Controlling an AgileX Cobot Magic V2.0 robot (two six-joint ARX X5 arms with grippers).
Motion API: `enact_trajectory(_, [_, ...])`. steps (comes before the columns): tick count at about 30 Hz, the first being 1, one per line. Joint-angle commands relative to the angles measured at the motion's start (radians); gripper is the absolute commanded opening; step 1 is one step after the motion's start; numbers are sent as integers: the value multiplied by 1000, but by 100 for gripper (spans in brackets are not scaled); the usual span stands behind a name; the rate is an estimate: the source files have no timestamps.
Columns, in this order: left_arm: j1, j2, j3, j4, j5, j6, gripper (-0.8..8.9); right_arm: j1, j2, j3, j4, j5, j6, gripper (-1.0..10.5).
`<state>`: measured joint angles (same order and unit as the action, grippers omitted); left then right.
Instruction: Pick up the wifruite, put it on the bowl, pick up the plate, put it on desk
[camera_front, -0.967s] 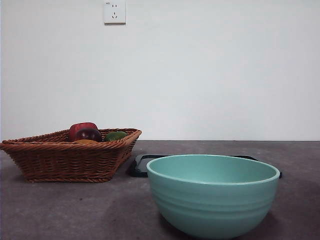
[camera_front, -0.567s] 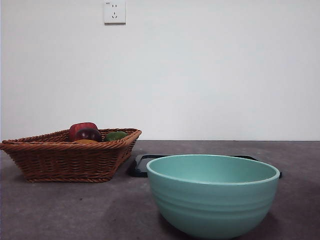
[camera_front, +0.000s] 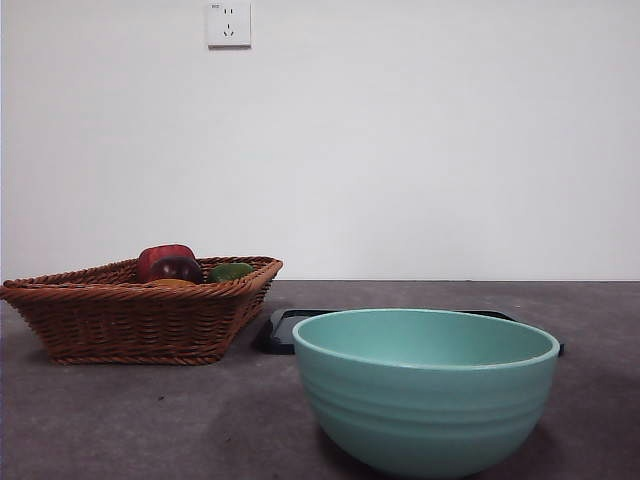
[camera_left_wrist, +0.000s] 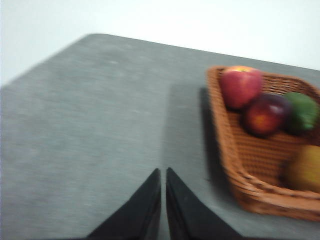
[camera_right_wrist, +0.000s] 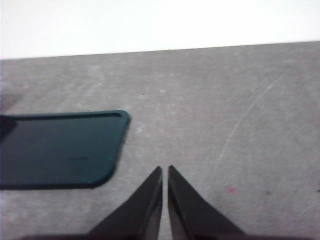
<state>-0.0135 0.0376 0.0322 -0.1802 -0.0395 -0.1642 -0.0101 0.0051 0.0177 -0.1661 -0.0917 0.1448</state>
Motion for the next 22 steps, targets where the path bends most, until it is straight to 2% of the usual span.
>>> enact_trajectory(1, [-10,-2,6,2,68,-109,16,2,-1,29,13,-31,185,10])
enact_trajectory(4, [-31,-2,31,2,74,-169,16,13,-1,64,16,-50,253,10])
enact_trajectory(9, [-67,2,119,1,74,-189,16,52,9,151,-9,-65,303,10])
enact_trajectory(15, [-88,42,280,-56,74,-188,16,80,95,323,-141,-71,297,10])
enact_trajectory(22, [-110,140,535,-154,133,-162,16,88,217,552,-285,-126,238,10])
